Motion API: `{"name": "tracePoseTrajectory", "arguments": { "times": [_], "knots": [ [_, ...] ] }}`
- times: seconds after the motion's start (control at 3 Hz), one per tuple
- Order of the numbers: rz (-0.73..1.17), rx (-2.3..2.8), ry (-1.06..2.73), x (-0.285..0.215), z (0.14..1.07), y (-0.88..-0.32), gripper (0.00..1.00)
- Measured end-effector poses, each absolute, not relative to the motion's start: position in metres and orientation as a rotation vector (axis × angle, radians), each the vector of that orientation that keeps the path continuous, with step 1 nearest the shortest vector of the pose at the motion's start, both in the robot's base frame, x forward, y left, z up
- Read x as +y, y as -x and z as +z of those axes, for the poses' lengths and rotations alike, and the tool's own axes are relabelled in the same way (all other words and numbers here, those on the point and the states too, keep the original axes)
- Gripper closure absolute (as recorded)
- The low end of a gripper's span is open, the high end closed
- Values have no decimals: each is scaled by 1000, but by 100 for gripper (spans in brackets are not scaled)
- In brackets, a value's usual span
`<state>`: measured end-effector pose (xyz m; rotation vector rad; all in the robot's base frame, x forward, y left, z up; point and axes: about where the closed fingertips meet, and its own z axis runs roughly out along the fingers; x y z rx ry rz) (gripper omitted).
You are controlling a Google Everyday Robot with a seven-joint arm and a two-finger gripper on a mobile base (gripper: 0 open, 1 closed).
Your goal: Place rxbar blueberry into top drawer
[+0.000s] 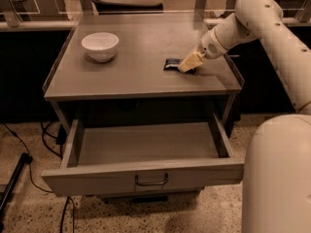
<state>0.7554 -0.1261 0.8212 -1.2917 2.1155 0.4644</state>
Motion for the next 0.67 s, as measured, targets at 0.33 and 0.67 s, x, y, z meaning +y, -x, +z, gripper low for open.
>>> {"name": "tracePoseTrajectory", "arguments": {
  "times": [0.33, 0.67],
  "knots": [
    [464, 2116, 1292, -126, 823, -755, 100],
    [445, 2132, 1323, -112, 847, -746, 100]
  ]
}}
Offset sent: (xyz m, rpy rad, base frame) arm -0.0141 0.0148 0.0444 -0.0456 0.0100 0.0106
